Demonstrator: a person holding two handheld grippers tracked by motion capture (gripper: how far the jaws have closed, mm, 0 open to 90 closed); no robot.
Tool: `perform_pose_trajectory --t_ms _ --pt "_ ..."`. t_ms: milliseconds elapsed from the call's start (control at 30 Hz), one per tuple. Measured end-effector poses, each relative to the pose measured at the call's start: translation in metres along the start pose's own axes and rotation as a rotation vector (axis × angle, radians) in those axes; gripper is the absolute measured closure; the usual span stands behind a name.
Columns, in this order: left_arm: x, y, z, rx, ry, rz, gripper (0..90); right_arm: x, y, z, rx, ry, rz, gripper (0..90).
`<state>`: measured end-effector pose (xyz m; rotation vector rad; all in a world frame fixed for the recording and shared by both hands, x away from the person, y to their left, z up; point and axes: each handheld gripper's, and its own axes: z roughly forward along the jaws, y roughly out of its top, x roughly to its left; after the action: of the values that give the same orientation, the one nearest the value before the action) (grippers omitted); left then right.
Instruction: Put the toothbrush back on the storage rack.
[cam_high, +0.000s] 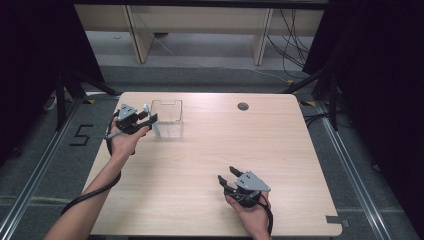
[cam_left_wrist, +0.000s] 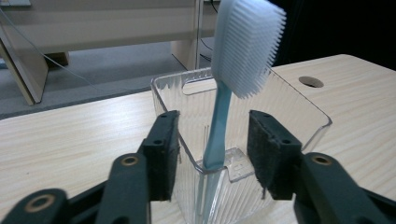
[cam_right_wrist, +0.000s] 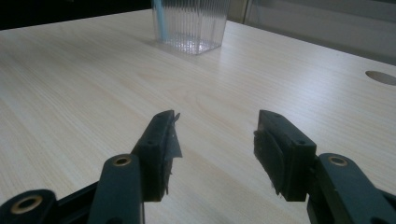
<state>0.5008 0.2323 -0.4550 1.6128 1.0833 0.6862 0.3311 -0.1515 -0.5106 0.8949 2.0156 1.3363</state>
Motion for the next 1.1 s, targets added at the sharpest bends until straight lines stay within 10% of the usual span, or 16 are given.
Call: perform_pose_trajectory --t_ms 1100 --pt "-0.007 -0.015 -0.034 0.008 -0.018 -0.016 40.0 0.000 0.000 -0.001 0.012 0.002 0.007 48.1"
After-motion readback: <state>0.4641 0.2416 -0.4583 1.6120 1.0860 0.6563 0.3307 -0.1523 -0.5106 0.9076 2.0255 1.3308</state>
